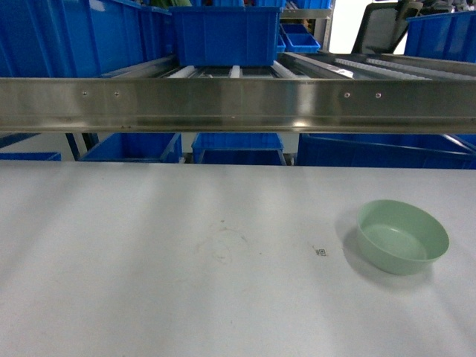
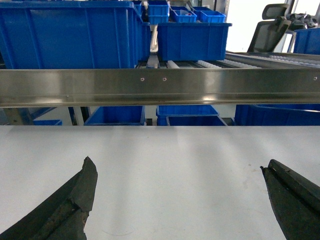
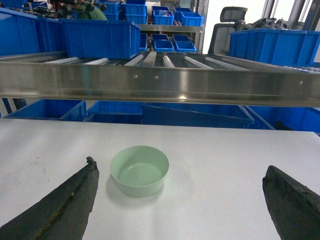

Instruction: Place green bowl on second shelf with right arm

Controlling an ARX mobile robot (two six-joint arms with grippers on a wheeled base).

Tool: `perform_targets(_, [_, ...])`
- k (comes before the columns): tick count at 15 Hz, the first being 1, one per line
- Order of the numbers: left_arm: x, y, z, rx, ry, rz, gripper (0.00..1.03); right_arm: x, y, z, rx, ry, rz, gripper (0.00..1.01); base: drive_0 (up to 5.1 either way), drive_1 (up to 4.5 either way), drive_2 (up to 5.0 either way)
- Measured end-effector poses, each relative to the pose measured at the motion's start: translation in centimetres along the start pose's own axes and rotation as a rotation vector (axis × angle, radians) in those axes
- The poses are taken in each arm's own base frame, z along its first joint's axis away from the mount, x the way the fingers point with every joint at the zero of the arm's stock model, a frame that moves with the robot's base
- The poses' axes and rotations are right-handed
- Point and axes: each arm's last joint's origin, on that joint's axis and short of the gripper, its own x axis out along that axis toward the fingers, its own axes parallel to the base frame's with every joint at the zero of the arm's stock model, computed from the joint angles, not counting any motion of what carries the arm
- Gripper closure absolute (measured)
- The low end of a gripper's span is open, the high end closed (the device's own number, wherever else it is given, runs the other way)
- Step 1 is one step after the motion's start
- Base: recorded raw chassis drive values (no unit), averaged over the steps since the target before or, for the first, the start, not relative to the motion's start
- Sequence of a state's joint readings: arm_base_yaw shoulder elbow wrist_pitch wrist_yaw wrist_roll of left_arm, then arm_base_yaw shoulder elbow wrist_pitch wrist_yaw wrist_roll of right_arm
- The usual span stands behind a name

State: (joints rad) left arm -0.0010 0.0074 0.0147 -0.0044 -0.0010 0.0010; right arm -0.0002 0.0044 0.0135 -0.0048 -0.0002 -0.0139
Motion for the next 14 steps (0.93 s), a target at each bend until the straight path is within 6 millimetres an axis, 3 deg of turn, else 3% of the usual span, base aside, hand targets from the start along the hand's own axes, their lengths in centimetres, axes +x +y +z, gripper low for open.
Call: perform_targets(14, [0.00, 0.00, 0.00, 0.000, 0.000, 0.000, 0.05, 0.05, 0.29, 0.26, 0.003, -0.025, 0.021, 0.03, 0.0, 0.00, 0.0])
